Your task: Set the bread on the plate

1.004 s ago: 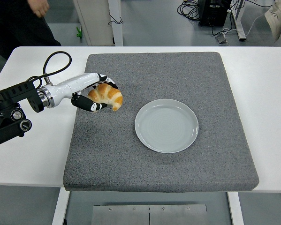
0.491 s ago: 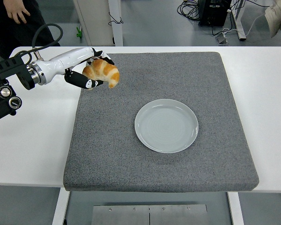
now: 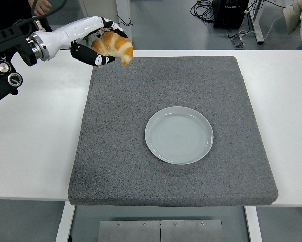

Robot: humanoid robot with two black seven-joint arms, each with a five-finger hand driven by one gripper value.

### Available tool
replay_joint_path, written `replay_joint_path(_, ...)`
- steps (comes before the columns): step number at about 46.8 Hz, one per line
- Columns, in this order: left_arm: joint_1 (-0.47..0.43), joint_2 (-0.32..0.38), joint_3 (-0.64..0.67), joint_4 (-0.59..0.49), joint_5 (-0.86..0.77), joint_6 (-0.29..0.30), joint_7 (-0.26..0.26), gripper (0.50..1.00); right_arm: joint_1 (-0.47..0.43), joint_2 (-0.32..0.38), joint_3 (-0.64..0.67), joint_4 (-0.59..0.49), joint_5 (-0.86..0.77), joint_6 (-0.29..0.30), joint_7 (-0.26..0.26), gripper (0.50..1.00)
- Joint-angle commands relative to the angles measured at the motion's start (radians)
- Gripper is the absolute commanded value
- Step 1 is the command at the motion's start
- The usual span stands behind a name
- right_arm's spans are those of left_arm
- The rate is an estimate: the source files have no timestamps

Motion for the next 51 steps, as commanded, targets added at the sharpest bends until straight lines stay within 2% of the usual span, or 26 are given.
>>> replay_joint_path(1,-0.008,-0.011,-0.012,0.016,0.006,-0.013,-0.003,0.533,0.001,0.000,0.000,0.000,0.000,0.000,0.000,1.000)
replay_joint_path(9,-0.025,-0.040,-0.012,0.029,0.012,-0.016,-0.004,0.534,-0.001,0.000,0.000,0.000,0.000,0.001,0.000,1.000)
replay_joint_path(26,-0.038,-0.161,-0.002,0.023,0.059,-0.016,-0.003,0.536,0.001,0.000,0.000,0.000,0.000,0.000,0.000,1.000)
replay_joint_path(40,-0.033,-0.198,0.006,-0.059,0.079,-0.016,-0.009,0.536,-0.001,0.000,0.000,0.000,0.000,0.000,0.000,1.000)
replay_joint_path(51,-0.019,-0.220,0.029,-0.095,0.111,-0.016,-0.059,0.536,-0.001,0.000,0.000,0.000,0.000,0.000,0.000,1.000)
